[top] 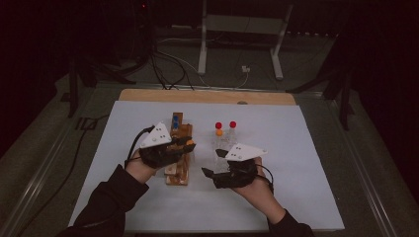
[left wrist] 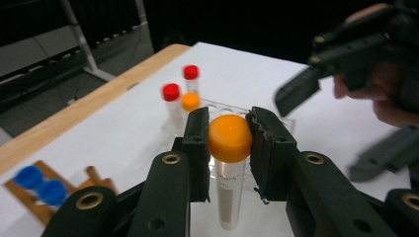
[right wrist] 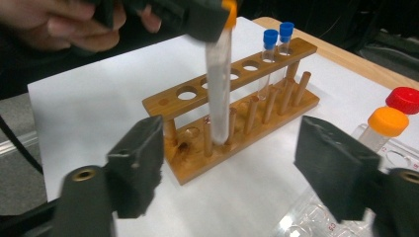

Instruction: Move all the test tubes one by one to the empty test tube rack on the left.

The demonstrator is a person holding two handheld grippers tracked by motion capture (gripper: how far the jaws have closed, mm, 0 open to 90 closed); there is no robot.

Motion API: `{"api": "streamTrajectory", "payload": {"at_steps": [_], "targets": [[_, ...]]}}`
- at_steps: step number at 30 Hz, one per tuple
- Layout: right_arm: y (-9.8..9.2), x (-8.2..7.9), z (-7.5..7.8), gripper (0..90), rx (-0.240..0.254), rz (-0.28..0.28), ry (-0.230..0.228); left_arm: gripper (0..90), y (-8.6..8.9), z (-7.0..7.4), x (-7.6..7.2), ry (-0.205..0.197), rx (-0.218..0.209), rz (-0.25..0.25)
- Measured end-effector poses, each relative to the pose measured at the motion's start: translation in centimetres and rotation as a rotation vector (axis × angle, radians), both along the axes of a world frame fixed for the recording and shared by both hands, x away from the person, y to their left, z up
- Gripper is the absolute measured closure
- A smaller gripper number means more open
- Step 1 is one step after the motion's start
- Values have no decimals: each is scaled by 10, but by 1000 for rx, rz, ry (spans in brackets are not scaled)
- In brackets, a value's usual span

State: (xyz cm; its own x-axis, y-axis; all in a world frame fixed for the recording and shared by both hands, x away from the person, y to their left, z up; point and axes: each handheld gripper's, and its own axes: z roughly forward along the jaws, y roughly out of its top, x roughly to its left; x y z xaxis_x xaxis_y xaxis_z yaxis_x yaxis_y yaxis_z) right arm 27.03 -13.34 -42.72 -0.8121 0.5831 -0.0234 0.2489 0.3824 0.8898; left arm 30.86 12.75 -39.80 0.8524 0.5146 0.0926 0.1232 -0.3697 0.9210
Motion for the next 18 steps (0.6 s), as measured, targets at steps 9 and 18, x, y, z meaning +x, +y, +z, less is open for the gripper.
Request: {"api": "streamTrajectory", "payload": {"at_steps": [9, 18], "targets": [[-3, 1, 2, 36, 37, -31, 2, 720, 15, 14, 16, -20, 1, 84], [-9, 3, 5, 0, 68, -21, 4, 720, 30, 20, 34, -33, -16, 172]]}}
